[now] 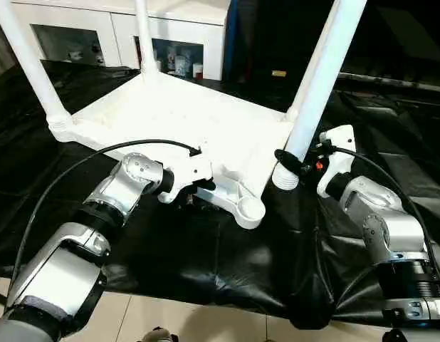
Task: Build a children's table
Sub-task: Insert table leg to table base
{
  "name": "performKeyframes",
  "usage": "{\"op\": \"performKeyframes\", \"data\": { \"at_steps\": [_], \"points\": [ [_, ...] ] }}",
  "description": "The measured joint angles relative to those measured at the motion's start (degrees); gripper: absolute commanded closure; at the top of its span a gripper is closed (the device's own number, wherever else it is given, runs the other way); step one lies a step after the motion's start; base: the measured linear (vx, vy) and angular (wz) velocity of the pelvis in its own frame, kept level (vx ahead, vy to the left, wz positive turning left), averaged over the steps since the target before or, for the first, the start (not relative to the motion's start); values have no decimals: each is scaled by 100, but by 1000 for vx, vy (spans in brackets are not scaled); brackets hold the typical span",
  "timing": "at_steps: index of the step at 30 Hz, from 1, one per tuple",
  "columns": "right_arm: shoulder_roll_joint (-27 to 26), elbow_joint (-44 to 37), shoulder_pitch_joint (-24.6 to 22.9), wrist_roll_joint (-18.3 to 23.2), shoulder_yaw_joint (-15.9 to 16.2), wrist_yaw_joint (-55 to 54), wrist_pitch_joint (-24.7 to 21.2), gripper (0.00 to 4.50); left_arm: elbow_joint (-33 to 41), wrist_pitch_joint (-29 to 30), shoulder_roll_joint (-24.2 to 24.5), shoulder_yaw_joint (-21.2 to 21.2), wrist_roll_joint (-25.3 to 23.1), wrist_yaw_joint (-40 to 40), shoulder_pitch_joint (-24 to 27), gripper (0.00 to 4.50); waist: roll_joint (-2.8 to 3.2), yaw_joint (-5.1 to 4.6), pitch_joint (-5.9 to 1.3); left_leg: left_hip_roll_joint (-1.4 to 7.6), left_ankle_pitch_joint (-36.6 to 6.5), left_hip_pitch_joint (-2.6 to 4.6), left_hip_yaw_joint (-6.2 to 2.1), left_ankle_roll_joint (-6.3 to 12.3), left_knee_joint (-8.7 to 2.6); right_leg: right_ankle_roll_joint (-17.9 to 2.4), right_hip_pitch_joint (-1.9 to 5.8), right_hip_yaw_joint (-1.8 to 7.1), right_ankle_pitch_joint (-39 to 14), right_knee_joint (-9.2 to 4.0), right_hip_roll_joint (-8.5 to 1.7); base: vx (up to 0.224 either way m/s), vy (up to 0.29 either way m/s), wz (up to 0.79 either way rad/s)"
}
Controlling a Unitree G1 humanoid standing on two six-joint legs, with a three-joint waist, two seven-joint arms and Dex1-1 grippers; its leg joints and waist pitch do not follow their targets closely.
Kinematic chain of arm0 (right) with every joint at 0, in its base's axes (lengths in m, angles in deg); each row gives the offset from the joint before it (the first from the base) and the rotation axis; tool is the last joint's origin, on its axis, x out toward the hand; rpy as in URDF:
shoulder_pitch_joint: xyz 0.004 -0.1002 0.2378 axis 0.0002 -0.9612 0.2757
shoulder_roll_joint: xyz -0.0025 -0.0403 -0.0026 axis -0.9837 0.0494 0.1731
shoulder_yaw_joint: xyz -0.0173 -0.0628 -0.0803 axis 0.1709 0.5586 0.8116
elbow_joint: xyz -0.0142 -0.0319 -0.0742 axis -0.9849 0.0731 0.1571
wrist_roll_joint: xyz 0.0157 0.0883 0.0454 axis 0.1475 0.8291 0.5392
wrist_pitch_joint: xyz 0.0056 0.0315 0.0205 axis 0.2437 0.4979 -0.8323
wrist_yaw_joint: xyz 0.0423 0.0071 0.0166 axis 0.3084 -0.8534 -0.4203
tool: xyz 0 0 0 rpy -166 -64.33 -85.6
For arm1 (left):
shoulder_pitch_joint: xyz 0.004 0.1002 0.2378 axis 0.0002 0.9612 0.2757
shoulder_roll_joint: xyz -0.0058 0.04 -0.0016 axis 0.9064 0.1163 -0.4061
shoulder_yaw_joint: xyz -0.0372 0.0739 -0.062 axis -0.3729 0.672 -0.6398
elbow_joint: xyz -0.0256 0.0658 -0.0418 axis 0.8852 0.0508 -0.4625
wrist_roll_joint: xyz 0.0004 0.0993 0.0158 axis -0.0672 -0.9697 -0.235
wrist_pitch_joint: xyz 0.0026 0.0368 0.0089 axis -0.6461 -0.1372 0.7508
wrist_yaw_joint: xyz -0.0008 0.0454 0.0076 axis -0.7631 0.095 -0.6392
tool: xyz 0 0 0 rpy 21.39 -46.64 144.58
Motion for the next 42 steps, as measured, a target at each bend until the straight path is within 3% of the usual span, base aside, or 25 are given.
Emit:
{"op": "performKeyframes", "data": {
  "at_steps": [2, 4, 10, 22, 28, 32, 37, 40, 42],
  "points": [
    [45, -24, -47, -4, 35, 49, 3, 262, -366, -101, -135, 11, -110, -129, -182, 144, 4, 16, 3, 0, 0, -1, 0, 0, 1, 0, 1, -1, 0, 0, -1, 0, 0, 0],
    [46, -63, -140, -11, 103, 93, 6, 262, -675, -174, -219, 37, -200, -229, -341, 179, 13, 14, 6, -1, 0, -2, 1, 0, 3, 0, 1, 1, 0, -1, -2, 0, 0, 0],
    [93, -65, -189, -52, 174, 164, 15, 262, -1195, -331, -380, 68, -366, -316, -551, 226, 22, -1, 11, 0, -1, -3, 1, 1, 1, -1, 0, -2, 0, -2, -1, 0, 0, 0],
    [168, -67, -180, -168, 291, 275, 112, 262, -1762, -533, -532, 284, -850, 41, -1049, 305, 30, -11, 6, 0, -2, -3, 1, 4, 1, -1, 0, -2, 0, -5, -2, 0, 0, 0],
    [185, -53, -160, -211, 320, 299, 151, 262, -1751, 24, -501, 304, -840, 870, -1219, 354, 31, -54, 5, 0, -8, -3, 6, 14, -5, -7, 0, -2, -5, -12, -2, 0, 0, 0],
    [148, -48, -134, -206, 319, 295, 149, 262, -1752, 718, -602, 78, -658, 1206, -1229, 375, 31, -80, 5, 0, -8, -1, 9, 15, -4, -7, 0, -1, -5, -13, -2, 0, 0, 0],
    [69, -47, -125, -153, 318, 276, 123, 262, -1743, 1441, -764, -228, -371, 1073, -1178, 388, 31, -97, 5, 0, -8, 6, 9, 14, -4, -9, 0, 1, -4, -9, -1, 0, 0, 0],
    [22, -34, -96, -132, 306, 247, 105, 262, -1665, 1897, -893, -631, -155, 375, -1075, 404, 33, -116, 4, 1, -8, 17, 9, 14, -4, -11, 1, 1, -2, -6, 0, 0, 0, 0],
    [-4, -34, -92, -128, 306, 232, 102, 262, -1413, 1811, -883, -705, -160, 9, -898, 404, 34, -136, 4, 2, -8, 22, 9, 14, -7, -12, 2, 1, -2, -6, 2, 0, 0, 0]
  ]
}}
